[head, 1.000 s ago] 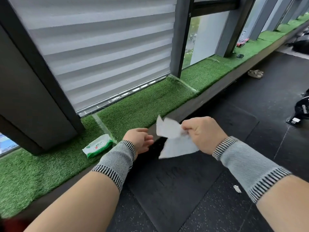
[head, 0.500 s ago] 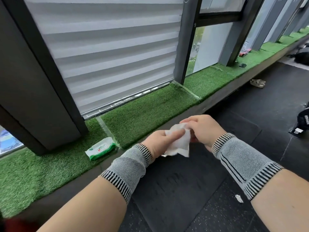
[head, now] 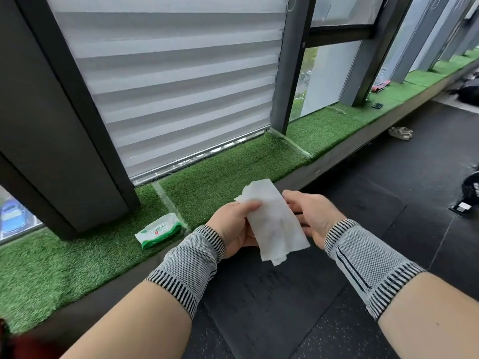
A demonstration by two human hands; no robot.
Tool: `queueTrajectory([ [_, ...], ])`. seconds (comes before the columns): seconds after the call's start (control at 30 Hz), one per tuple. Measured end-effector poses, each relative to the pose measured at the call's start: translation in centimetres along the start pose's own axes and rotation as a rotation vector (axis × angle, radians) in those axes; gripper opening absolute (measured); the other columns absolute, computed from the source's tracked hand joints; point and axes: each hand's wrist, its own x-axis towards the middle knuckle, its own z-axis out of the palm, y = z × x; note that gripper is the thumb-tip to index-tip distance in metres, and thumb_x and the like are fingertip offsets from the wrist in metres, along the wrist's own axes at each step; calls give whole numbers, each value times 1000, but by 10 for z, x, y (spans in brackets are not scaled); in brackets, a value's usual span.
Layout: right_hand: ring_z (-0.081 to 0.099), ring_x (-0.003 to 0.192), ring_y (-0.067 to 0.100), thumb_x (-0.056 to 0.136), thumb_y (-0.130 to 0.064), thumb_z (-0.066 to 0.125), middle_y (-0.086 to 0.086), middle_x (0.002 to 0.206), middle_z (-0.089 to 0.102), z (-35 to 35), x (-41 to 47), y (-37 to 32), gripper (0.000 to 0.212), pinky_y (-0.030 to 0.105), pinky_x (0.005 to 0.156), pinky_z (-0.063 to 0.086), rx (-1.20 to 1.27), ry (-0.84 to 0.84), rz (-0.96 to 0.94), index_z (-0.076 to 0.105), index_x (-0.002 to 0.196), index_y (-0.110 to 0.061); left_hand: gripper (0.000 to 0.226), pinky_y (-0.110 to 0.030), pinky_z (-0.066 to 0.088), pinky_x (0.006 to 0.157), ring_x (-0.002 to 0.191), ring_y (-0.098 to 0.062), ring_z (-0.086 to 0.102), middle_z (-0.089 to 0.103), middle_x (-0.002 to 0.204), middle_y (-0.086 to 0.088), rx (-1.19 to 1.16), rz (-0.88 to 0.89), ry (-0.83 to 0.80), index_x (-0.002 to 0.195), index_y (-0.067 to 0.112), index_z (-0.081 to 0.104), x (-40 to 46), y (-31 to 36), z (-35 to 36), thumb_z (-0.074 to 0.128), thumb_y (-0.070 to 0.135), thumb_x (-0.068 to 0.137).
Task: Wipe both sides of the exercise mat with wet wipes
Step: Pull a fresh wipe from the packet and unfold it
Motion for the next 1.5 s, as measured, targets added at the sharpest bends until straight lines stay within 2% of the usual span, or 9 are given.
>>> queueTrajectory([
  [0.1,68,76,25,88,-24,63,13,88,71,6,-5,10,21,37,71,56,111,-126,51,67,89,-3,15,-41,59,72,73,-21,71,74,83,-7,20,-2,21,111,6,60,-2,2,-2,53,9,97],
  [0.2,63,65,18,88,-8,61,9,78,68,5,-5,11,9,33,64,54,181,-100,-35,59,79,-8,10,-35,57,69,66,-19,68,72,73,-4,46,-12,93,100,8,64,-2,3,-4,57,14,97],
  [0.3,61,63,14,89,-6,59,5,75,65,3,-6,12,8,29,57,51,206,-70,-79,60,81,-9,14,-28,53,61,53,-12,61,64,58,2,76,-24,130,89,11,63,-3,1,-9,60,22,97],
  [0.43,61,67,15,90,-2,56,6,75,65,-2,-9,14,8,30,64,51,220,-81,-76,61,85,-7,23,-22,52,51,53,-9,55,61,62,1,88,16,133,74,15,54,-4,-1,-13,62,8,93],
  [0.67,65,69,15,89,-1,57,4,78,69,-5,-15,14,10,31,60,52,214,-110,-104,62,84,-9,21,-36,57,67,66,-15,68,71,69,2,3,95,60,90,12,61,-17,6,-3,58,-9,89],
  [1.0,61,63,15,89,-9,59,3,74,64,-9,-21,7,9,30,60,52,316,-139,-80,55,82,-13,8,-29,55,54,62,-16,62,71,77,-3,-108,99,138,96,14,68,-18,8,4,62,11,93],
  [1.17,62,70,20,89,-7,57,9,80,65,-9,-22,4,4,38,73,55,420,-160,-62,57,87,-9,19,-25,55,47,65,-15,68,72,85,-4,-68,62,19,103,16,68,-24,8,6,60,4,92],
  [1.33,61,53,13,92,0,47,3,66,64,-11,-28,4,14,26,47,51,327,-227,-47,55,89,-12,13,-29,56,54,60,-14,65,69,75,-3,36,96,135,87,11,63,-20,7,6,60,1,93],
  [1.5,63,55,12,92,4,46,2,70,68,-12,-29,1,22,26,50,54,380,-238,-126,58,89,-13,17,-28,56,50,57,-14,64,69,68,-2,-1,132,124,88,10,63,-23,11,4,55,-3,94],
])
